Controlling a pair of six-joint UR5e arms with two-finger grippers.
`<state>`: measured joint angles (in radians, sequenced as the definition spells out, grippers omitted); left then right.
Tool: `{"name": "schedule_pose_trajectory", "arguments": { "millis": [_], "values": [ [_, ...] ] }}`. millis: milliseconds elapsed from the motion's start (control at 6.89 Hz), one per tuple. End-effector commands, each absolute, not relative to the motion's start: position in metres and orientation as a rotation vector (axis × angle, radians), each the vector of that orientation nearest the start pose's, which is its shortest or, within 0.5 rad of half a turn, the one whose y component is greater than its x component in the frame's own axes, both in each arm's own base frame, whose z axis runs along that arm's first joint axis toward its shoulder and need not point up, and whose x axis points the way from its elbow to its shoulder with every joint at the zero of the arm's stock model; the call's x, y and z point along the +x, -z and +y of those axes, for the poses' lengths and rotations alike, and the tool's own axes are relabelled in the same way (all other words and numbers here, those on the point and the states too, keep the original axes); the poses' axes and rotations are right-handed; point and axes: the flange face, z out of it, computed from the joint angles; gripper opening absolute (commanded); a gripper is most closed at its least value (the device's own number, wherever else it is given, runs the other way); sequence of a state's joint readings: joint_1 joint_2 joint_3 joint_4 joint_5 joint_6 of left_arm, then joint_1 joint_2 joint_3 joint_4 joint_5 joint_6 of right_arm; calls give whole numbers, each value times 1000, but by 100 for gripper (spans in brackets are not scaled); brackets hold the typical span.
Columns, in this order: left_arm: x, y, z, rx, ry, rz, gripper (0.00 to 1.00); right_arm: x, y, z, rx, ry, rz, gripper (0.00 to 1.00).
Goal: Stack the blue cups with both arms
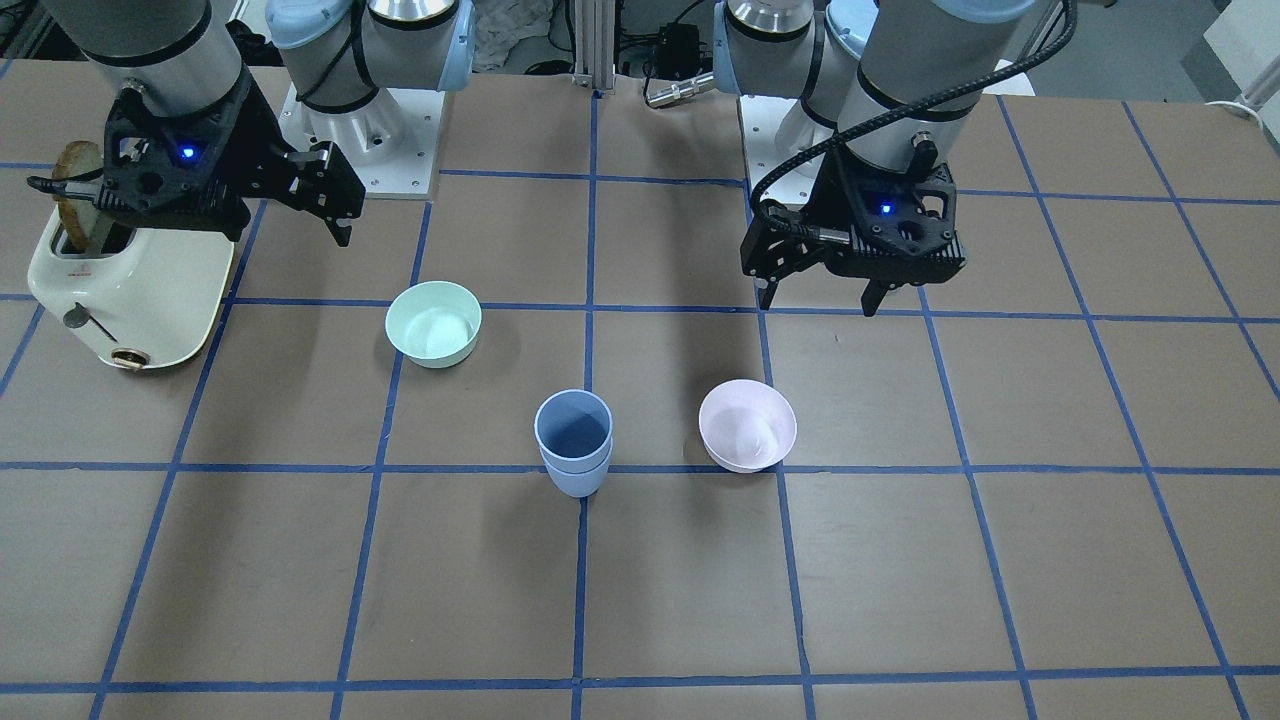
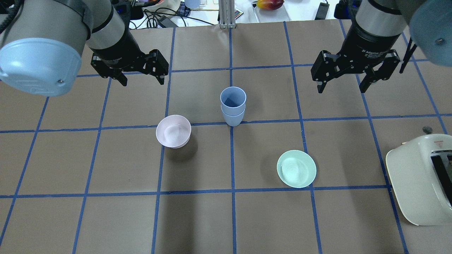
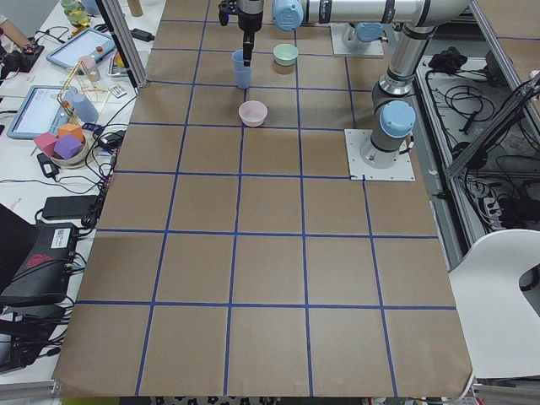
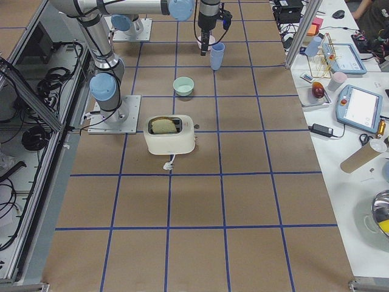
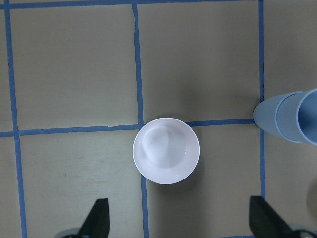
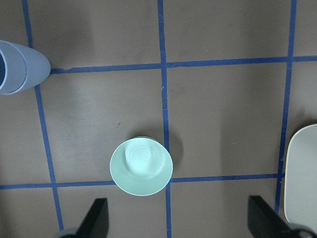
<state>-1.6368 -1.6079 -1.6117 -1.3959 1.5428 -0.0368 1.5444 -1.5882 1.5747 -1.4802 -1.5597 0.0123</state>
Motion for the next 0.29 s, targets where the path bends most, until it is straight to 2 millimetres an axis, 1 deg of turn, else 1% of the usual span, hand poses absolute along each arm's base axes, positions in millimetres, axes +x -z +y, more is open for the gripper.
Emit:
{"name": "schedule_pose_trajectory", "arguments": {
  "millis": [0,145],
  "values": [
    [-170,-466,-506,48,146,3172,100,123,-486,-480,58,-122,3124,100],
    [-171,-466,-506,51,146,3172,100,123,-487,-481,61,-112,3120,100]
  ]
}}
